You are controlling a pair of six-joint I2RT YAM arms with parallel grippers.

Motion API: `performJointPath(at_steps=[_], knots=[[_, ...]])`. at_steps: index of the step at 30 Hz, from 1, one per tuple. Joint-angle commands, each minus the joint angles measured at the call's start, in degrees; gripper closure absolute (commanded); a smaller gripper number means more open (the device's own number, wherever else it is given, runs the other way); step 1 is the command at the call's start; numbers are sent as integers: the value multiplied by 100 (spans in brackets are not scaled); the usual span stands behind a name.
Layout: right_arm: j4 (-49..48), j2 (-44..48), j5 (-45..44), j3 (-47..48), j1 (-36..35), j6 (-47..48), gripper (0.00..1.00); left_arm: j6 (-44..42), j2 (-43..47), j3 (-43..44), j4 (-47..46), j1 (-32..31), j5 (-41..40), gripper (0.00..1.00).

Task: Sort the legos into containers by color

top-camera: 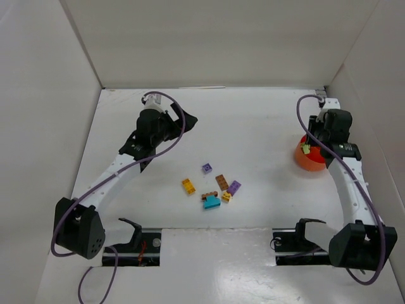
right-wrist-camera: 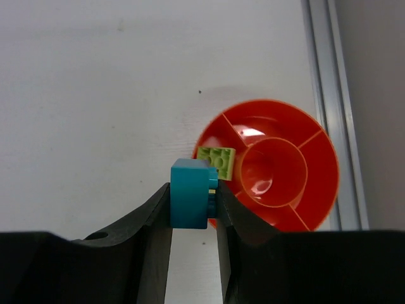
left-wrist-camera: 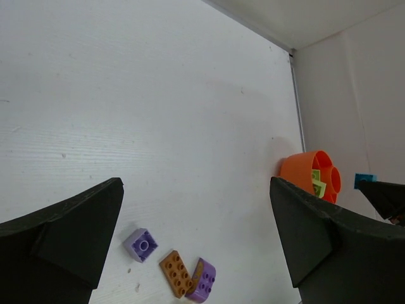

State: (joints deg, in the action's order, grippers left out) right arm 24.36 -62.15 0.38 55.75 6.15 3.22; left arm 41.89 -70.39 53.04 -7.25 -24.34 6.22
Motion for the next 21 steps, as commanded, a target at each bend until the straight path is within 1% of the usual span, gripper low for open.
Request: performJointPath(at_steps=[1,5,6,9,10,13,17,21], knots=[[385,-209,-617,472,105,161,100,-269,-71,171,-128,78,459,0],[596,-534,-777,806,289,223,100,-515,-360,286,-14,210,459,0],[657,-587,-777,885,360,275,100,-515,-422,286,-14,375,590,0],[947,-658,-610,885,413,337,100,-568,-677,286,-154,605,889,0],[1044,-658,-610,833,413,337,100,-568,-739,286,-241,727,1081,0],[1281,-588,-662,640,413,398,100,-682,-897,286,-313,790,1294,0],[1343,-588,-724,306,562,451,100,-813,-1038,401,-313,790,1294,0],[1282,-640,-662,235,624,451,100,-814,-1091,401,-313,790,1294,0]])
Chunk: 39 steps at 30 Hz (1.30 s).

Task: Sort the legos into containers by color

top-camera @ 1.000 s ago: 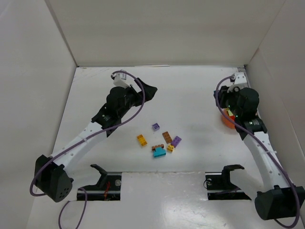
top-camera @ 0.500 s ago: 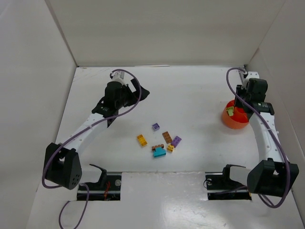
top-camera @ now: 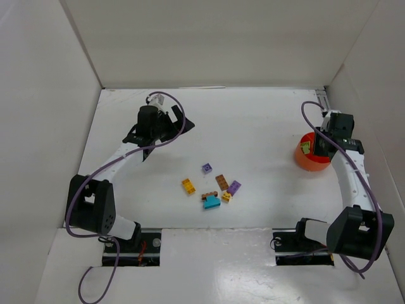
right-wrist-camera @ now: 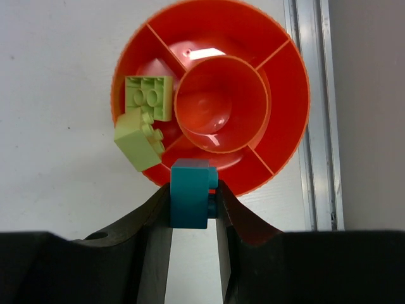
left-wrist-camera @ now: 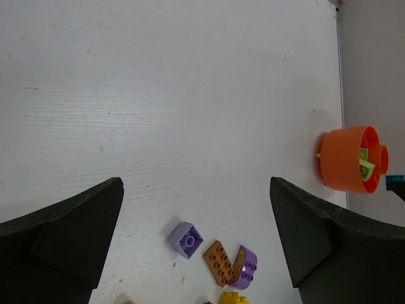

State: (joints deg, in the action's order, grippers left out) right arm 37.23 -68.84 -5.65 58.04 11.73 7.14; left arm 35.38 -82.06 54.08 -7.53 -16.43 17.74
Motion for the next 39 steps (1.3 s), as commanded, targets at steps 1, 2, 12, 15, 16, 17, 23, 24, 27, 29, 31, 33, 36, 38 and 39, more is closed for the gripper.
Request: performJointPath(at_steps=[1,2,12,15,16,17,23,24,27,29,31,33,36,38,39], knots=[[-6,28,-59,-47,67,60,100,-163,76,296,-284,-1,142,0],[-6,28,-59,-47,67,60,100,-163,76,296,-232,-1,142,0],[-58,195,2,-355,190,60,99,-215,129,243,-231,-1,142,0],[-120,195,143,-408,242,113,99,-215,181,243,-179,-1,142,0],[-181,195,143,-408,242,113,99,-215,182,243,-179,-1,142,0],[-181,195,143,-408,242,113,99,-215,182,191,-179,-1,142,0],[-181,195,196,-460,295,113,96,-215,296,190,-126,-1,90,0],[-181,195,196,-460,295,113,96,-215,296,190,-126,-1,90,0],[-234,143,248,-460,295,113,95,-215,296,190,-126,-1,37,0],[-234,143,249,-460,295,113,95,-215,296,190,-126,-1,37,0],[-296,143,249,-513,295,113,95,-215,296,190,-73,-1,37,0],[-348,143,249,-513,295,113,94,-215,349,190,-73,-1,37,0],[-348,143,249,-513,295,113,91,-215,349,190,-73,-1,37,0],[-410,81,249,-513,295,113,91,-215,349,190,-73,-1,-16,0],[-488,81,249,-565,295,113,91,-215,349,190,-73,-1,-16,0]])
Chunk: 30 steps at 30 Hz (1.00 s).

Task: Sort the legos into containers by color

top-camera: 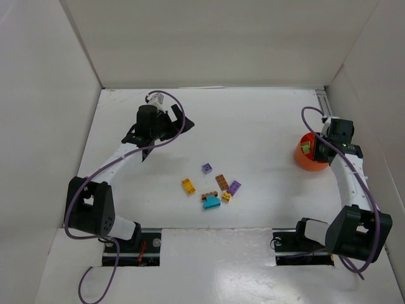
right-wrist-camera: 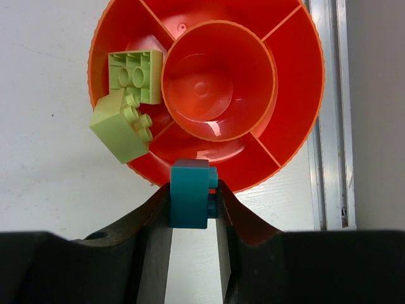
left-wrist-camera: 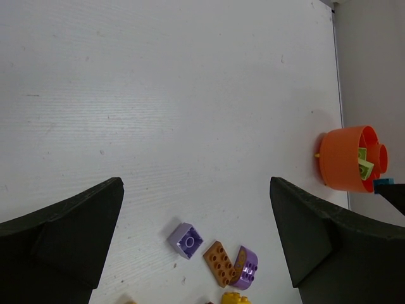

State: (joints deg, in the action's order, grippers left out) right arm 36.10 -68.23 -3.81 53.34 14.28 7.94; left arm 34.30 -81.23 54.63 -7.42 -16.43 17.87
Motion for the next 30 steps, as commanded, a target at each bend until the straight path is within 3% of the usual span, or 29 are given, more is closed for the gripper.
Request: performJointPath(at_steps=[1,17,30], knots=[[-375,20,65,-96,39,32,89,-108,266,135,-84,-1,-29,0],[-507,20,65,-96,92,32,59,-108,318,83,-84,-1,76,0],[-560,388,371,-96,92,84,55,-161,608,-137,-84,-1,235,0]])
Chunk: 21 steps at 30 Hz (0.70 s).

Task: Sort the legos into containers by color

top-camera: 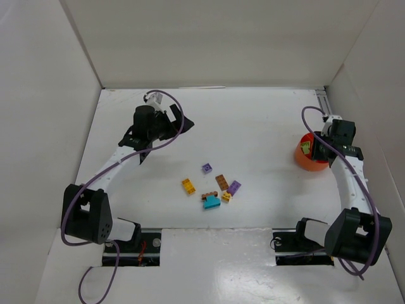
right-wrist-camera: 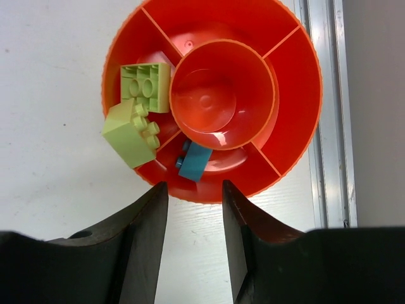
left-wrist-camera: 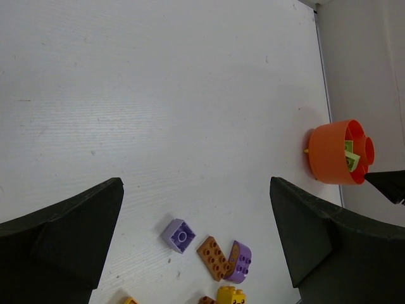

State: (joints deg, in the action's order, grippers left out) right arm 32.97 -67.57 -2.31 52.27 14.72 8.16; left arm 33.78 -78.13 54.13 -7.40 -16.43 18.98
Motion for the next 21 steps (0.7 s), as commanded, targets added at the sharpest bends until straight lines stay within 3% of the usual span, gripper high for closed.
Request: performJointPath(at_steps=[1,12,21], knots=[[-300,384,300,11,48,132,55,-108,298,-148,-86,-1,123,0],[-423,675,652,-50,-294,379,53,164,965,-1008,291,-230,9,0],[-554,614,310,117,-1980,379,53,472,2240,-1625,1222,-282,-711,0]])
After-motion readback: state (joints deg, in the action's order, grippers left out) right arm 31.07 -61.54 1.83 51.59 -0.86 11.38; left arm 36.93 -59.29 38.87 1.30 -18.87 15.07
